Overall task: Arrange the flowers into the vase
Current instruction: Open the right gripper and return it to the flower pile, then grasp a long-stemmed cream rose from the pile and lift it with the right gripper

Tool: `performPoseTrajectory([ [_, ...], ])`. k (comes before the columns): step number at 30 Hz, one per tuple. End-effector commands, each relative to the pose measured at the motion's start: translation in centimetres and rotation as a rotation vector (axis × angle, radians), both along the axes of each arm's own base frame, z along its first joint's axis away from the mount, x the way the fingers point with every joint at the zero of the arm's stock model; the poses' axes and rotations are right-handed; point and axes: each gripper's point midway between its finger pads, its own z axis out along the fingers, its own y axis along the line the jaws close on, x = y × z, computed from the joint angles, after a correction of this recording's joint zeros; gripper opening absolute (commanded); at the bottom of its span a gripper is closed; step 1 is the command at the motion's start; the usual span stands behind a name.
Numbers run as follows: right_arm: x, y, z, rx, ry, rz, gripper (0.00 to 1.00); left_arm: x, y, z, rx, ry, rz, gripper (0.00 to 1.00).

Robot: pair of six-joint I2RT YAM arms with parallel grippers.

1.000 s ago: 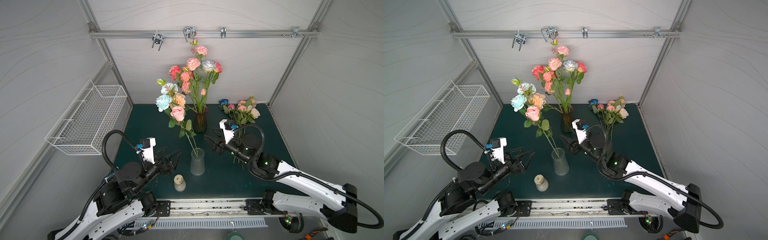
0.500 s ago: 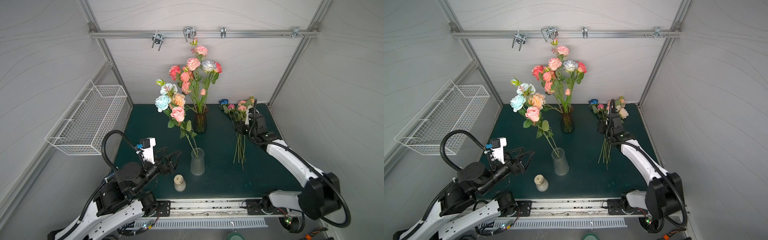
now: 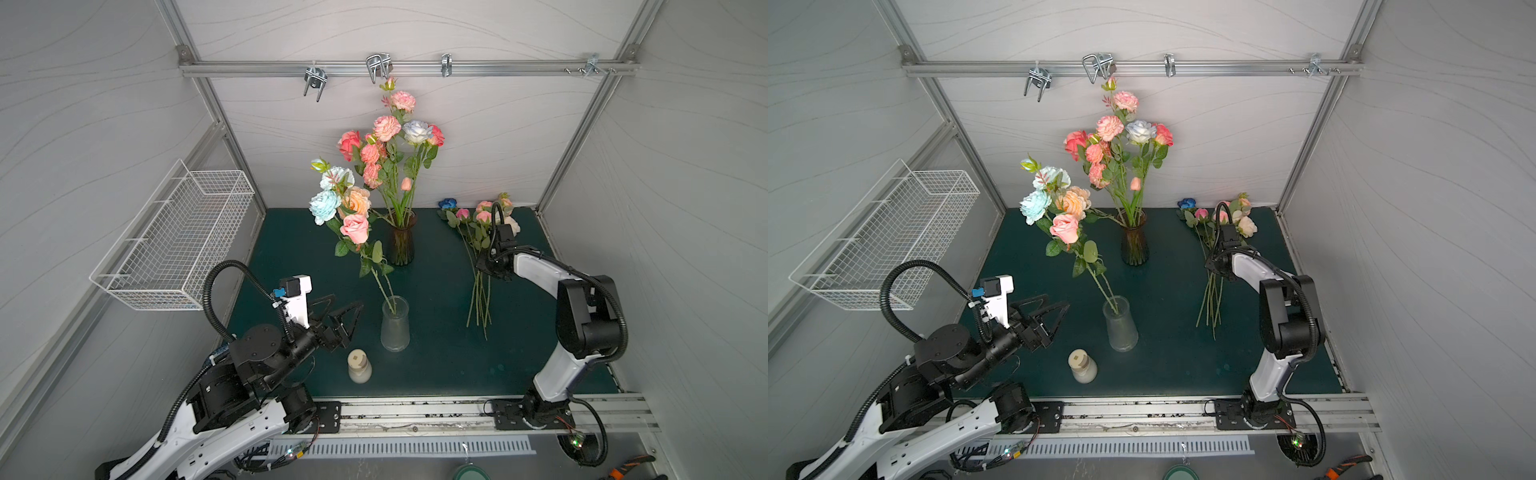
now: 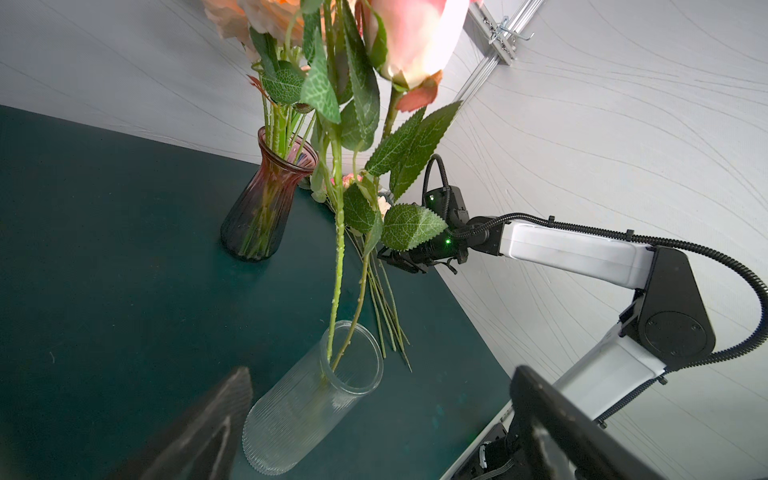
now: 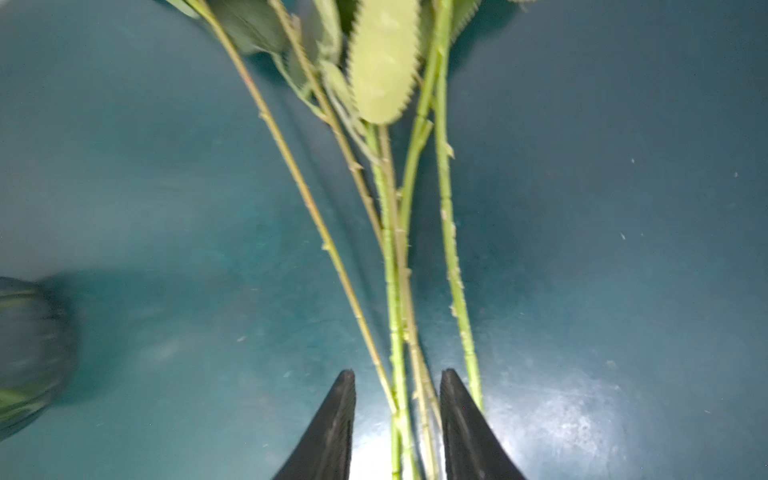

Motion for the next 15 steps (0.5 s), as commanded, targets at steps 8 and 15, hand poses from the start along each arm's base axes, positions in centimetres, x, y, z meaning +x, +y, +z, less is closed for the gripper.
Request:
performPoseTrajectory([
  [8, -1.1, -2.2, -3.9, -0.001, 0.113, -0.065, 0.37, -0.1, 0.2, 1.1, -0.048, -0.028, 0.001, 0.99],
  [15, -1.3, -2.6, -5.5, -0.012, 0.155, -0.068, 0.25, -0.5, 0.5, 2.5, -0.067, -0.047, -0.009, 0.99],
])
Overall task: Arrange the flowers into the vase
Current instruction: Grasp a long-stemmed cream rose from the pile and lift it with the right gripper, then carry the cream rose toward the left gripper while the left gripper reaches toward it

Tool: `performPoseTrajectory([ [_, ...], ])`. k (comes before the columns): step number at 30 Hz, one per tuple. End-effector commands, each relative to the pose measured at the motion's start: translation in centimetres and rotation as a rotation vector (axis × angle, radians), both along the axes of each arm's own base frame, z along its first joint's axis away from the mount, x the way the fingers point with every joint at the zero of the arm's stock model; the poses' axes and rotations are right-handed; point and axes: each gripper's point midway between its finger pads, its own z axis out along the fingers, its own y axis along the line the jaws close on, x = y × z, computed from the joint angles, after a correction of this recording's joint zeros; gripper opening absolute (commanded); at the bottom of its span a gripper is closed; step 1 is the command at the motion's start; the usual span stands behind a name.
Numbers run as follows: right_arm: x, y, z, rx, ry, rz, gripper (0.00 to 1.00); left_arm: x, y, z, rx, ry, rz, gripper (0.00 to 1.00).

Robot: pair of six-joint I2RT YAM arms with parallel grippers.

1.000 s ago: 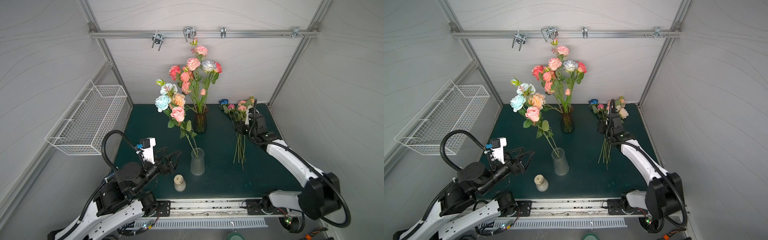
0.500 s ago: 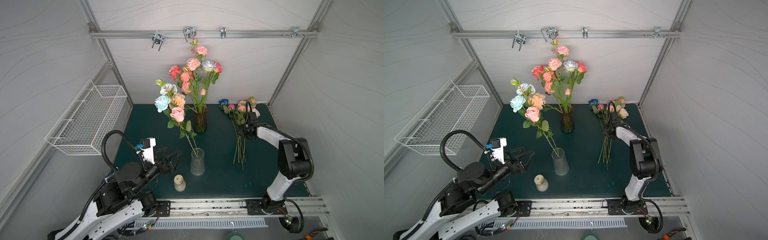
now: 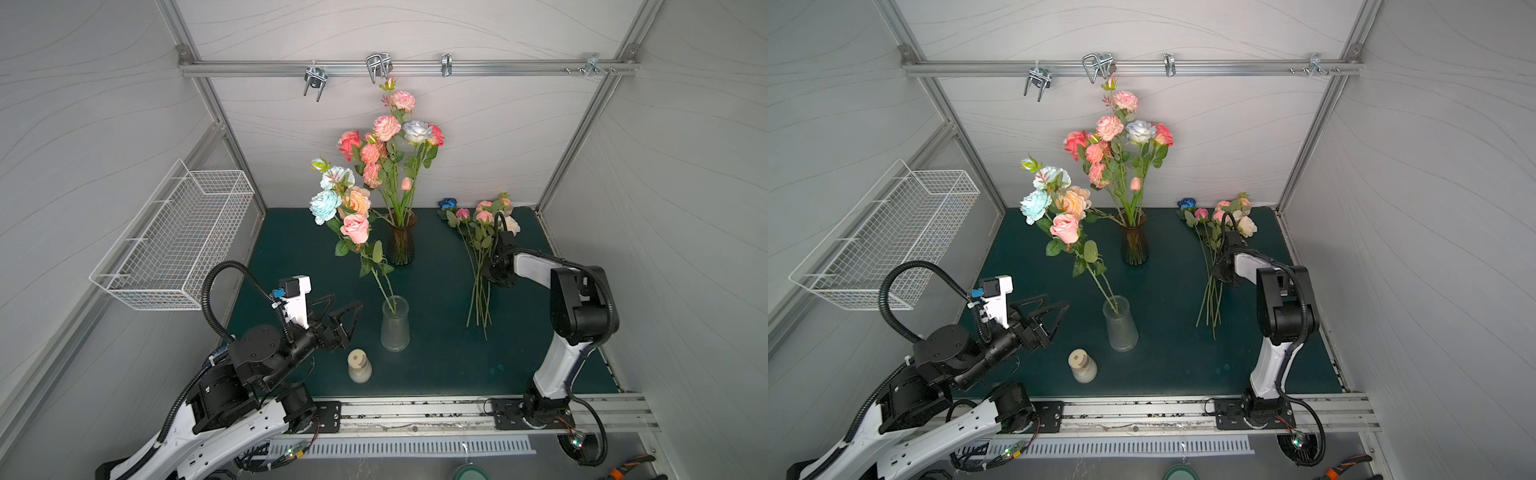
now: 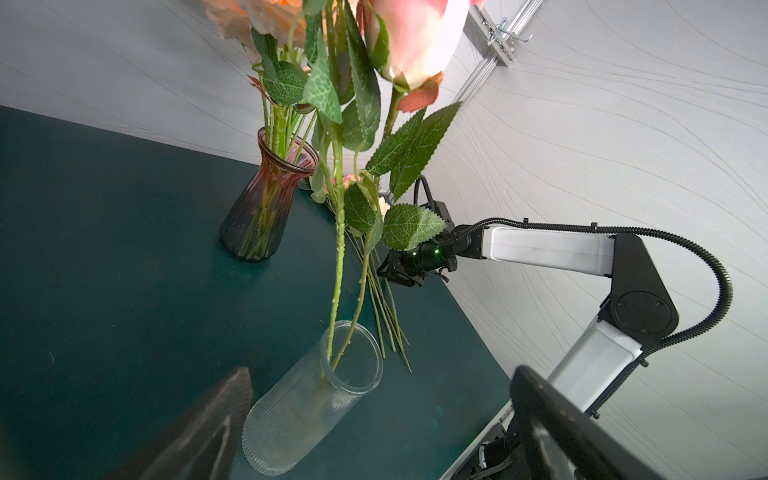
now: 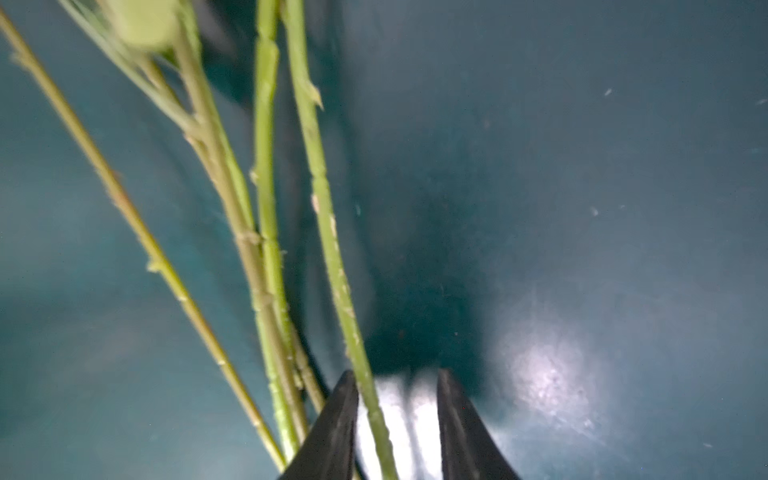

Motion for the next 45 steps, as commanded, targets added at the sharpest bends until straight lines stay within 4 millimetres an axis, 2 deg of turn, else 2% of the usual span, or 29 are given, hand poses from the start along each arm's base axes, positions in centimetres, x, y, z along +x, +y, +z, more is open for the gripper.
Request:
performPoseTrajectory([
  [1, -0.5, -0.4, -0.9, 0.007, 0.037, -0.023, 0.21, -0.6, 0.5, 2.9, -0.07, -0.051, -0.009, 0.99],
  [4, -0.4, -0.7, 0.5, 0.0, -0.004, -0.029, 0.06, -1.1, 0.8, 4.3, -0.095, -0.072, -0.026, 0.99],
  [6, -0.3, -0.9, 2.3, -0.005, -0.062, -0.04, 0.0, -1.6, 1.2, 5.7, -0.118, -0.096, -0.036, 0.99],
  [8, -0.3, -1.3, 4.1, -0.016, -0.116, -0.056, 0.0, -2.1, 1.7, 7.0, -0.142, -0.122, -0.04, 0.99],
  [12, -0.7, -2.7, 9.2, -0.061, -0.259, -0.111, 0.0, -3.1, 2.9, 9.8, -0.192, -0.192, -0.047, 0.99],
  [16, -1.8, -4.0, 13.8, -0.097, -0.385, -0.166, 0.0, -3.9, 3.5, 11.6, -0.212, -0.242, -0.062, 0.99],
  [21, -3.9, -3.7, 20.2, -0.08, -0.569, -0.168, 0.0, -4.8, 3.0, 13.6, -0.207, -0.285, -0.119, 0.99],
  [23, -4.2, -3.6, 21.9, -0.085, -0.616, -0.158, 0.0, -4.9, 2.8, 14.2, -0.202, -0.294, -0.132, 0.99],
  [25, -4.0, -3.0, 22.6, -0.054, -0.615, -0.133, 0.0, -5.0, 2.4, 14.6, -0.2, -0.3, -0.148, 0.99],
  [27, -3.7, -1.6, 23.0, -0.001, -0.62, -0.072, 0.0, -4.9, 1.9, 14.7, -0.196, -0.296, -0.164, 0.99],
  [30, -3.9, 2.4, 25.3, 0.099, -0.721, 0.113, 0.0, -5.4, 0.4, 14.9, -0.175, -0.298, -0.242, 0.99],
  [33, -4.7, 5.0, 27.4, 0.091, -0.792, 0.212, 0.0, -5.3, -0.8, 14.8, -0.132, -0.272, -0.28, 0.98],
  [35, -4.4, 5.5, 27.1, 0.207, -0.74, 0.215, 0.0, -5.1, -1.3, 14.7, -0.114, -0.256, -0.286, 0.98],
  [38, -2.9, 5.7, 23.3, 0.321, -0.534, 0.2, 0.0, -4.8, -1.5, 14.4, -0.114, -0.243, -0.282, 0.98],
  [40, -2.7, 6.5, 21.2, 0.367, -0.462, 0.215, 0.0, -4.8, -1.6, 14.1, -0.12, -0.238, -0.282, 0.98],
  [43, -2.4, 7.1, 19.0, 0.547, -0.386, 0.175, 0.0, -4.6, -1.5, 13.6, -0.12, -0.227, -0.273, 0.99],
  [45, -2.1, 6.6, 17.6, 0.645, -0.338, 0.133, 0.0, -4.6, -1.4, 13.3, -0.119, -0.218, -0.266, 0.99],
])
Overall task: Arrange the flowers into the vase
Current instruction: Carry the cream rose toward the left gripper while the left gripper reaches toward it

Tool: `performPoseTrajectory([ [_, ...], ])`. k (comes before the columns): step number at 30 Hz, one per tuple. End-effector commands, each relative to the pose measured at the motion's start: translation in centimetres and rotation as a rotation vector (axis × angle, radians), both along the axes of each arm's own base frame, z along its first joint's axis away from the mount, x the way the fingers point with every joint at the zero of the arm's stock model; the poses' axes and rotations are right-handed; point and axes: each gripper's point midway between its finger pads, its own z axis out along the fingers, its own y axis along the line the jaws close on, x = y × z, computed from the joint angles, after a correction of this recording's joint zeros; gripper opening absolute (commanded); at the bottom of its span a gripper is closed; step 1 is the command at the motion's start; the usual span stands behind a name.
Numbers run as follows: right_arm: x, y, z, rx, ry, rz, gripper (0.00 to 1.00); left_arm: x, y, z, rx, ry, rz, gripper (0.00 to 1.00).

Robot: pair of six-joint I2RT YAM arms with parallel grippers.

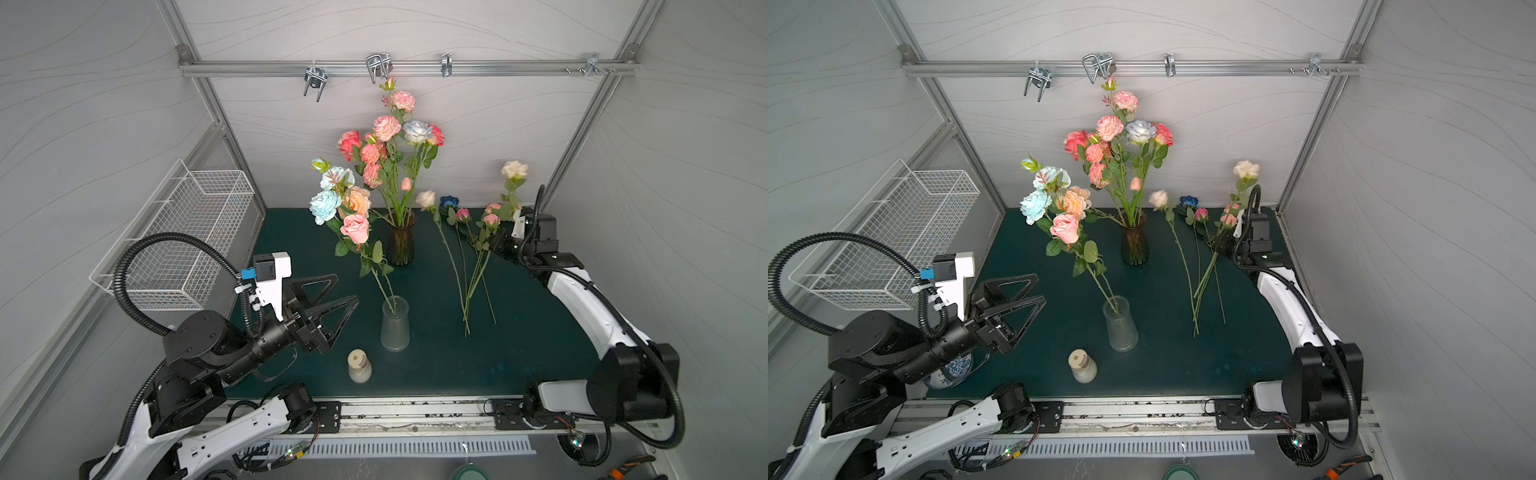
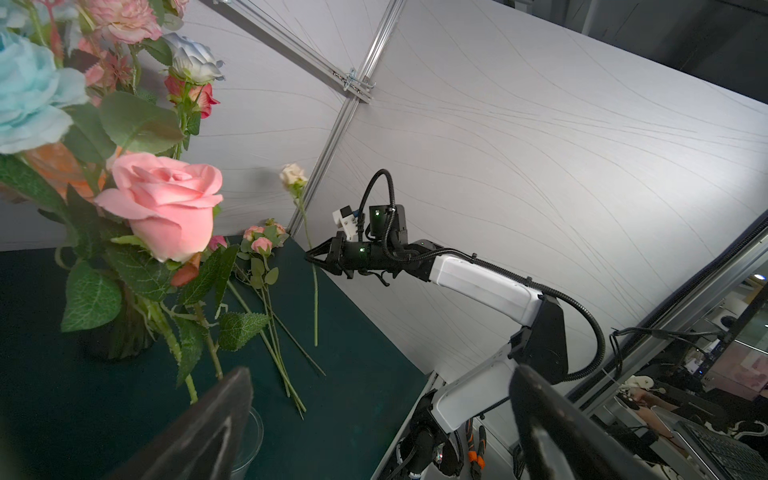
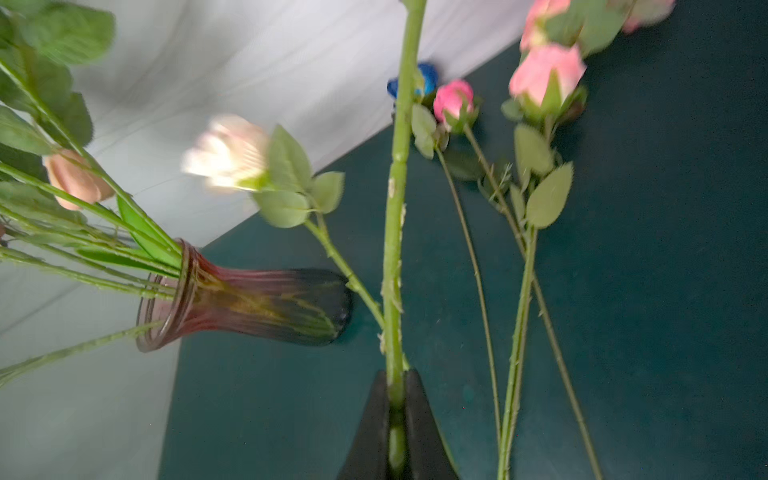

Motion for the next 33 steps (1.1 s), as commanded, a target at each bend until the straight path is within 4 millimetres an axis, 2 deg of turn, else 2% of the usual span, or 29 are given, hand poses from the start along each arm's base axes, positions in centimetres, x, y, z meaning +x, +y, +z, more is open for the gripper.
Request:
performPoseTrajectory([
  [1, -0.4, 1.0, -1.2, 0.193, 0.09, 0.048, 0.0, -0.3, 0.3, 0.6, -0.03, -0.013, -0.003, 0.99],
  [3, -0.6, 0.1, -1.3, 0.064, 0.073, 0.017, 0.0, -0.4, 0.3, 0.5, -0.03, -0.013, -0.008, 0.99],
  [6, -1.1, -1.2, 0.3, -0.094, 0.009, -0.036, 0.0, -0.3, 0.1, 0.4, -0.022, -0.01, -0.009, 0.99],
  [9, -2.0, -0.7, 4.2, -0.088, -0.149, -0.034, 0.0, -0.3, -0.3, 0.7, -0.016, -0.016, -0.024, 0.99],
  [12, -4.3, 1.3, 9.8, -0.097, -0.382, 0.033, 0.0, -0.5, -0.6, 1.3, -0.017, -0.03, -0.041, 0.99],
  [14, -6.7, 3.6, 13.8, -0.097, -0.549, 0.119, 0.0, -0.8, -0.7, 2.2, -0.018, -0.051, -0.059, 0.99],
  [17, -10.7, 6.6, 18.0, -0.068, -0.718, 0.25, 0.0, -1.5, -1.2, 4.1, -0.027, -0.096, -0.107, 0.99],
  [19, -13.2, 8.6, 19.8, -0.032, -0.784, 0.346, 0.0, -2.1, -1.7, 5.5, -0.033, -0.129, -0.151, 0.99],
  [21, -15.6, 10.5, 21.1, 0.009, -0.826, 0.449, 0.0, -2.8, -2.6, 7.1, -0.032, -0.168, -0.208, 0.99],
  [24, -18.9, 12.7, 22.8, 0.056, -0.883, 0.562, 0.0, -2.7, -4.5, 8.4, 0.007, -0.184, -0.268, 0.98],
  [28, -22.2, 14.5, 24.2, 0.073, -0.935, 0.659, 0.0, -1.5, -7.7, 9.0, 0.059, -0.166, -0.328, 0.96],
  [33, -25.5, 15.7, 25.3, 0.12, -1.005, 0.738, 0.0, 0.2, -10.7, 8.4, 0.093, -0.131, -0.359, 0.95],
])
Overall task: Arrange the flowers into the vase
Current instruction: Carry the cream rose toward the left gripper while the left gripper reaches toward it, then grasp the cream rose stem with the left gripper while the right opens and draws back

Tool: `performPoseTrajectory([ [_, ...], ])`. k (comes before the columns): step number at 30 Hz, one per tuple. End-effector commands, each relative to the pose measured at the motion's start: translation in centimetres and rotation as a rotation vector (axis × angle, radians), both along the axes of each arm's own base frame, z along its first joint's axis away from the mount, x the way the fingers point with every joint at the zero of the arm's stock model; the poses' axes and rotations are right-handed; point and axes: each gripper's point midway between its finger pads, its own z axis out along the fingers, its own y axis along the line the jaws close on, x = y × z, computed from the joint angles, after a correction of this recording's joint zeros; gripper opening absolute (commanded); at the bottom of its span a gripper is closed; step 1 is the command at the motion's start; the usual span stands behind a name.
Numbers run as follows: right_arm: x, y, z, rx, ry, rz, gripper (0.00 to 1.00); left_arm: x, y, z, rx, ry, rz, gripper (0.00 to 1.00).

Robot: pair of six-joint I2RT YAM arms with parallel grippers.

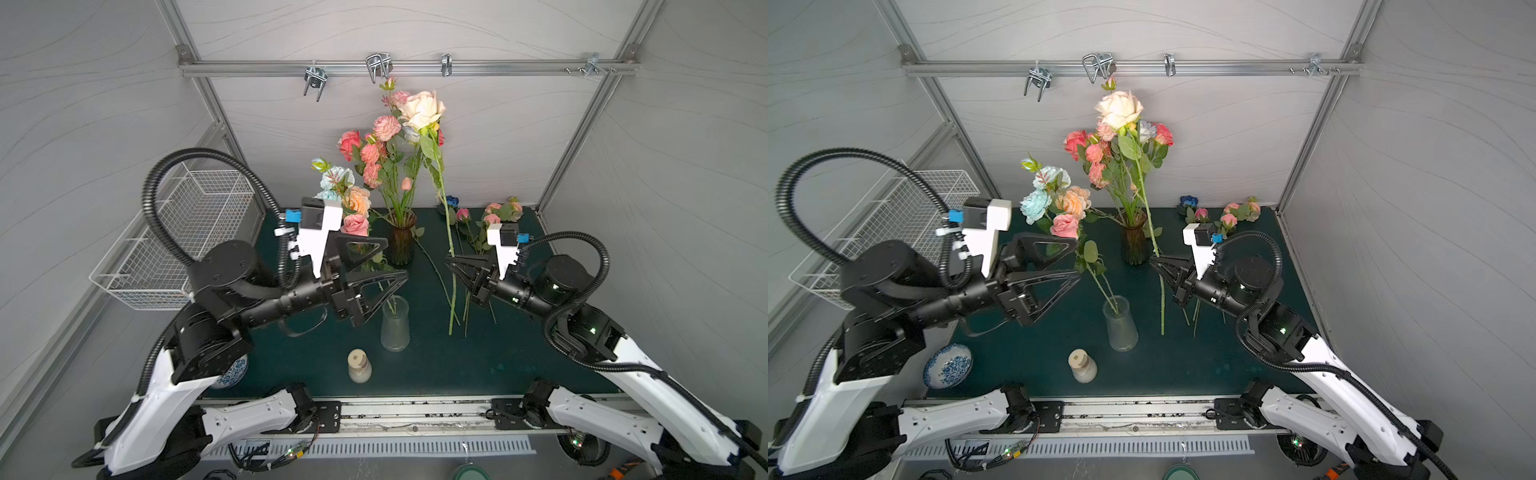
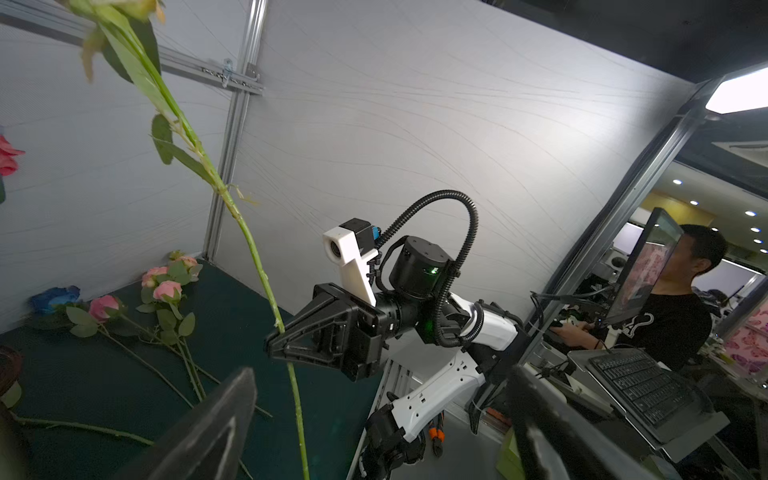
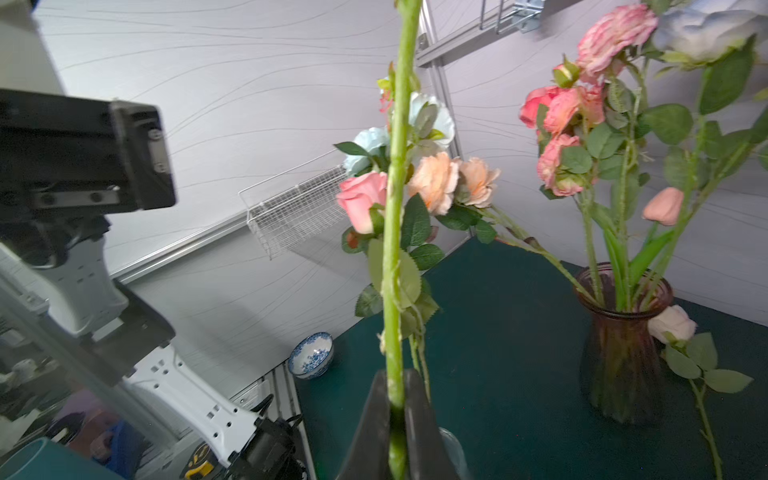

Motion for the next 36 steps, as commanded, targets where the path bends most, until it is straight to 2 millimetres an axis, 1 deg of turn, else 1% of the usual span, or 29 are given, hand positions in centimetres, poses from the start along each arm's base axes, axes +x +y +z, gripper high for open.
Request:
performPoseTrajectory([
  [1, -2.3, -0.2, 3.0, 0.058, -0.113, 0.036, 0.0, 0.1, -1.6, 0.2, 0.015, -0.021, -0.054, 0.95],
  [4, -4.1, 0.7, 3.3, 0.063, -0.141, 0.093, 0.0, 0.9, -2.8, -0.4, 0.03, -0.006, -0.058, 0.93],
  [7, -5.5, 1.5, 3.2, 0.054, -0.169, 0.138, 0.0, 1.4, -3.5, -0.7, 0.042, 0.002, -0.057, 0.89],
  [9, -6.1, 1.9, 3.1, 0.04, -0.185, 0.154, 0.0, 1.7, -3.8, -0.7, 0.046, 0.004, -0.052, 0.84],
  [12, -6.6, 2.2, 2.7, 0.023, -0.195, 0.169, 0.0, 1.9, -3.8, -0.6, 0.051, -0.003, -0.045, 0.73],
  [18, -6.3, 2.4, 1.3, -0.018, -0.18, 0.154, 0.0, 1.9, -3.4, -0.2, 0.045, -0.026, -0.026, 0.37],
  [21, -5.8, 2.4, 0.8, -0.036, -0.171, 0.133, 0.0, 2.2, -3.4, -0.2, 0.054, -0.032, -0.012, 0.15],
  [22, -5.7, 2.4, 0.5, -0.044, -0.169, 0.124, 0.12, 2.4, -3.3, -0.2, 0.063, -0.032, -0.003, 0.04],
  [23, -5.5, 2.3, 0.4, -0.051, -0.167, 0.111, 0.34, 2.5, -3.3, -0.3, 0.072, -0.036, 0.007, 0.0],
  [24, -5.3, 2.0, 0.3, -0.058, -0.164, 0.093, 0.47, 2.6, -3.2, -0.3, 0.084, -0.048, 0.025, 0.0],
  [25, -4.9, 1.6, 0.2, -0.061, -0.165, 0.068, 0.56, 2.5, -3.2, -0.4, 0.101, -0.077, 0.045, 0.0],
  [26, -4.6, 1.0, 0.2, -0.061, -0.17, 0.034, 0.6, 2.5, -3.1, -0.6, 0.129, -0.11, 0.071, 0.0],
  [28, -4.0, -0.4, 0.4, -0.057, -0.179, -0.027, 0.65, 3.1, -2.8, -1.2, 0.184, -0.152, 0.139, 0.0],
  [32, -3.7, -3.2, 1.2, -0.053, -0.213, -0.111, 0.65, 5.0, -2.2, -2.8, 0.273, -0.186, 0.266, 0.0],
  [36, -3.9, -5.5, 2.1, -0.031, -0.24, -0.158, 0.66, 6.1, -1.2, -3.4, 0.276, -0.208, 0.354, 0.0],
])
